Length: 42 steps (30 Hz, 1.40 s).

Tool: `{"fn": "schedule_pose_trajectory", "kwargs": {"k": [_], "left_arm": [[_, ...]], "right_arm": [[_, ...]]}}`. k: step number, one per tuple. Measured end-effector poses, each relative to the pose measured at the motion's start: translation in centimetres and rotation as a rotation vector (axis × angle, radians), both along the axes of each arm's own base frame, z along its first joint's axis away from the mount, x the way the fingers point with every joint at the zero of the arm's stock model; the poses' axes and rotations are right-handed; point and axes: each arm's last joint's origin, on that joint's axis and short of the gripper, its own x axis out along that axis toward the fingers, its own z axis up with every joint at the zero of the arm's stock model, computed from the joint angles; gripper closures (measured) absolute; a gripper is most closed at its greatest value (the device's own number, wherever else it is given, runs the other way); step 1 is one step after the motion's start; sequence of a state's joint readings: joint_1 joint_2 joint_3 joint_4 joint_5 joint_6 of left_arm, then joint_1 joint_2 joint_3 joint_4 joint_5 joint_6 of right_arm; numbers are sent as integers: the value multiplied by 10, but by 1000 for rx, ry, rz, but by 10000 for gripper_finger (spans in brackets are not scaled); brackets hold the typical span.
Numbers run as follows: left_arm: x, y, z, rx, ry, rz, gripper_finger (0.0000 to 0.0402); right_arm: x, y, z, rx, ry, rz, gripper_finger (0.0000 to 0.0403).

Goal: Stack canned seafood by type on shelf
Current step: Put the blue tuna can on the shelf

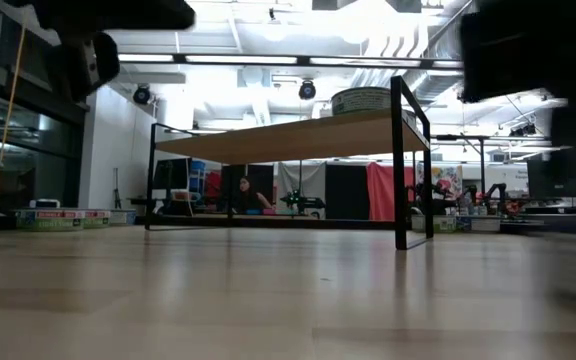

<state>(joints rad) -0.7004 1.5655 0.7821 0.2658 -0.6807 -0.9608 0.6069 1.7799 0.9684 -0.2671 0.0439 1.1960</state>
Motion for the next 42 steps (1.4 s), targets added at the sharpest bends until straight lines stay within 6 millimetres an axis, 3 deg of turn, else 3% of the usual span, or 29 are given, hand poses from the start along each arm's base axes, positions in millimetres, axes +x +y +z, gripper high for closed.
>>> {"fn": "schedule_pose_trajectory", "kwargs": {"k": [5, 9, 14, 17, 20, 28, 33, 42], "left_arm": [[11, 3, -13, 33, 43, -2, 402], [18, 5, -25, 28, 71, -14, 402], [26, 8, -36, 83, 79, -31, 402], [31, 9, -40, 118, 72, -40, 402], [38, 5, -47, 168, 101, -94, 402], [70, -15, -67, 455, 237, -287, 402], [73, -11, -66, 535, 346, -266, 402], [72, -6, -67, 594, 355, -149, 402]], "right_arm": [[41, -26, -4, -24, -197, -7, 403], [72, -33, 3, -93, -312, 31, 403], [96, -24, 48, -151, -472, 204, 403], [93, -17, 63, -191, -405, 279, 403], [80, -11, 64, -236, -279, 308, 403], [52, -19, 23, -241, -65, 92, 403], [49, -31, 9, -247, -45, 27, 403], [59, -39, 11, -225, -122, -22, 403]]}}
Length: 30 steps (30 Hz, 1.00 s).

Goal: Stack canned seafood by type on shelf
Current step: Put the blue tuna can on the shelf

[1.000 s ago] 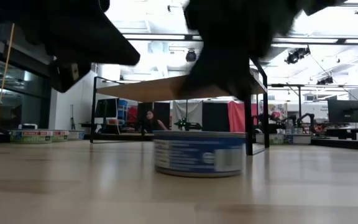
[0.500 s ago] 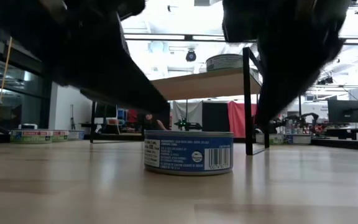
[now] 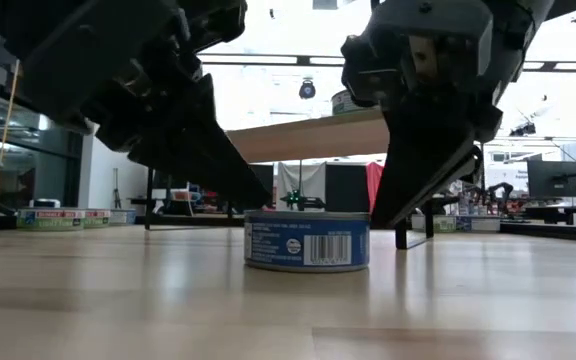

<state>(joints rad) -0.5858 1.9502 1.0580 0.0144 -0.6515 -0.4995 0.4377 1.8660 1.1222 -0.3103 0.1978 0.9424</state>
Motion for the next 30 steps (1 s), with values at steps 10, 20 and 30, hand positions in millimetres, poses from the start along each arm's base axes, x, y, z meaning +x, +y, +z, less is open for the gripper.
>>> {"fn": "schedule_pose_trajectory", "kwargs": {"k": [10, 20, 30], "left_arm": [[-1, 7, 5, 64, -13, 68, 402], [1, 20, -1, -44, 49, 55, 402], [-6, 13, -3, -70, 82, 53, 401]], "right_arm": [[-2, -5, -2, -73, 12, -65, 403], [5, -19, -14, -62, 58, -94, 403], [14, -6, -11, -1, -17, -84, 403]]}}
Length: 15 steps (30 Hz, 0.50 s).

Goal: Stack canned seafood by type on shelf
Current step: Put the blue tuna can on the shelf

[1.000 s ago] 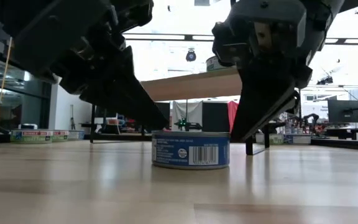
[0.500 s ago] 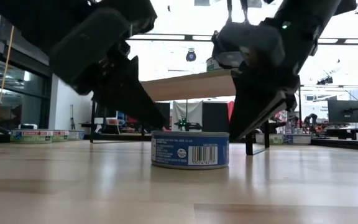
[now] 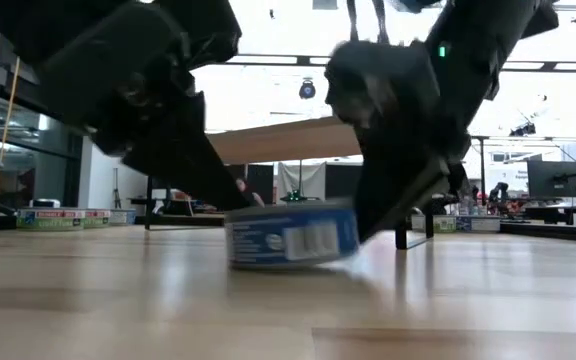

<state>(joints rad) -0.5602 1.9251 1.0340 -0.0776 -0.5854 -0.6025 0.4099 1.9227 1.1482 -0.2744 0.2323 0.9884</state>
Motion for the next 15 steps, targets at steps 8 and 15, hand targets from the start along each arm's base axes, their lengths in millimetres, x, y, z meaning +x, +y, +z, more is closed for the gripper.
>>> {"fn": "schedule_pose_trajectory", "kwargs": {"k": [8, 15], "left_arm": [[-7, -8, -1, 23, 18, -22, 401], [-11, -11, -5, 49, 29, -24, 401]], "right_arm": [[7, 21, 21, 28, -52, 68, 403], [15, 31, 41, 36, -138, 72, 403]]}}
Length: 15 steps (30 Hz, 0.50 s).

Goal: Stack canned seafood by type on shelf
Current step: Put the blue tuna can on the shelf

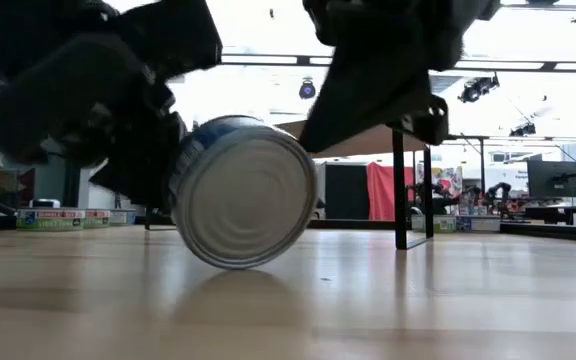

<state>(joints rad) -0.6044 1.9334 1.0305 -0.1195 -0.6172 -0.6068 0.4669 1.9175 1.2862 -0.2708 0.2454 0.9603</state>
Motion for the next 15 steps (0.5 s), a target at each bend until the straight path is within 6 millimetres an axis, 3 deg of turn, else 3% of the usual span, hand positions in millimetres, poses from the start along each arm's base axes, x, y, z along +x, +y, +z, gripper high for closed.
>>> {"fn": "schedule_pose_trajectory", "kwargs": {"k": [10, 15], "left_arm": [[-3, 0, -2, 16, 24, -3, 401], [-15, 2, 1, 57, 99, 12, 401]], "right_arm": [[2, -1, 6, -54, -23, 45, 403], [-2, -3, 25, -90, -66, 113, 403]]}}
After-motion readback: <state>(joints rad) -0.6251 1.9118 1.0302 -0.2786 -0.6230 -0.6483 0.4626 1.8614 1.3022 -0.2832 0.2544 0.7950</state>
